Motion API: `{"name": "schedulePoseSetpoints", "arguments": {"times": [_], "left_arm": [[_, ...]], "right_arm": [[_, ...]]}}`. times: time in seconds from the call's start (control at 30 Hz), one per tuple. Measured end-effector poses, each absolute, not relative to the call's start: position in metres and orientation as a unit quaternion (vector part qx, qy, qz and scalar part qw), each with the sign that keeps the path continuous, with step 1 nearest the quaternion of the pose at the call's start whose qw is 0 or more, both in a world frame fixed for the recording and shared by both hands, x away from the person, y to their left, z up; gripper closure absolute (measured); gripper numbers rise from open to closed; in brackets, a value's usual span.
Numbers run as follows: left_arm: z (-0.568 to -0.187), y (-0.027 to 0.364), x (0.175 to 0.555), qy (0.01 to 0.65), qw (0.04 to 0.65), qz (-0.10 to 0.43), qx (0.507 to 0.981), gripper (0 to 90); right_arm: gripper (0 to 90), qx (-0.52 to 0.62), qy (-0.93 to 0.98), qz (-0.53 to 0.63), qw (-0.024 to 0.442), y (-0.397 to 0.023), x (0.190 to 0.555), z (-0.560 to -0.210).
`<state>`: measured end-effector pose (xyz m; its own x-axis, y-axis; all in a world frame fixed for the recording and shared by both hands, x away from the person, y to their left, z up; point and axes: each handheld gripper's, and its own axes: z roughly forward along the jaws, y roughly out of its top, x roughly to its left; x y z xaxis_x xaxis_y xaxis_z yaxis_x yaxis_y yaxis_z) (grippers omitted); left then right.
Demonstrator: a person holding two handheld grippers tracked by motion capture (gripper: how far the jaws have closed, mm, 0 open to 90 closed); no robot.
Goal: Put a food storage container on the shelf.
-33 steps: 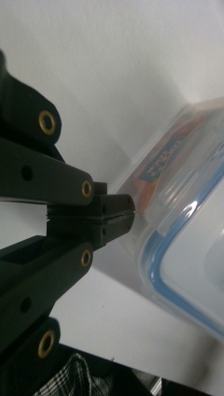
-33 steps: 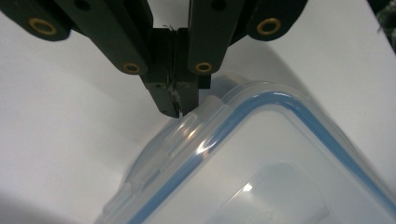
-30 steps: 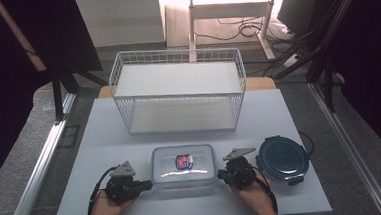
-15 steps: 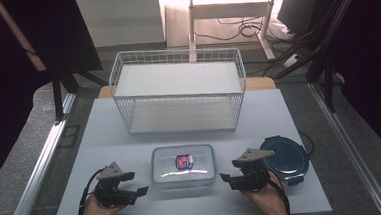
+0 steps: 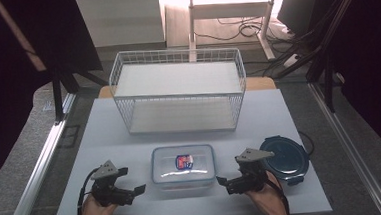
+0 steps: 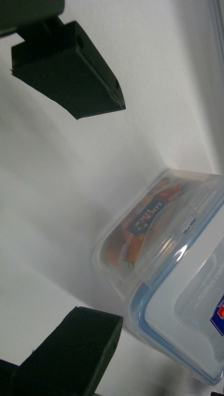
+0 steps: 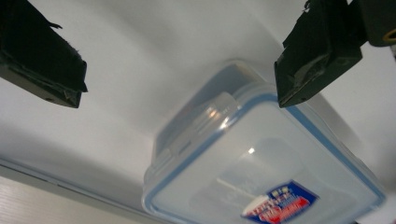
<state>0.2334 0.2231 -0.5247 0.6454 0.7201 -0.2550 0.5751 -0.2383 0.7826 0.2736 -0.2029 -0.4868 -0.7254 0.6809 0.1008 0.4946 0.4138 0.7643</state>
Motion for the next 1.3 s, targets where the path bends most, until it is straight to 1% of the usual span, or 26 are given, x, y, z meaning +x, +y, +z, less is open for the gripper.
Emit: {"name": "schedulePoseSetpoints", "arguments": {"times": [0.1,0.37,0.57,0.73,0.9,0.97,1.0,1.1,1.2,1.3], "left_arm": [[-0.522,0.221,0.235,0.41,0.454,0.083,0.787,1.6],[-0.515,0.211,0.245,0.399,0.451,0.072,0.795,1.9],[-0.505,0.201,0.259,0.397,0.457,0.061,0.794,1.8],[-0.496,0.191,0.276,0.395,0.456,0.05,0.796,1.7],[-0.497,0.179,0.292,0.395,0.451,0.04,0.8,0.8],[-0.504,0.176,0.293,0.397,0.438,0.036,0.806,0.0],[-0.508,0.176,0.294,0.397,0.438,0.026,0.806,0.0],[-0.516,0.178,0.297,0.403,0.455,-0.023,0.794,0.0],[-0.525,0.175,0.299,0.395,0.457,-0.085,0.792,0.0],[-0.526,0.173,0.298,0.4,0.453,-0.102,0.79,0.0]], "right_arm": [[1.6,0.349,0.832,0.416,0.113,-0.202,0.275,-0.485],[1.0,0.334,0.839,0.417,0.106,-0.193,0.28,-0.481],[1.4,0.342,0.836,0.416,0.103,-0.186,0.289,-0.477],[1.1,0.342,0.843,0.406,0.087,-0.173,0.299,-0.476],[0.1,0.352,0.849,0.386,0.077,-0.16,0.312,-0.478],[0.0,0.359,0.849,0.383,0.059,-0.157,0.317,-0.48],[0.0,0.362,0.848,0.383,0.05,-0.156,0.319,-0.482],[0.0,0.375,0.843,0.385,0.008,-0.156,0.323,-0.488],[0.0,0.384,0.838,0.385,-0.03,-0.157,0.324,-0.492],[0.0,0.384,0.837,0.382,-0.077,-0.156,0.324,-0.499]]}}
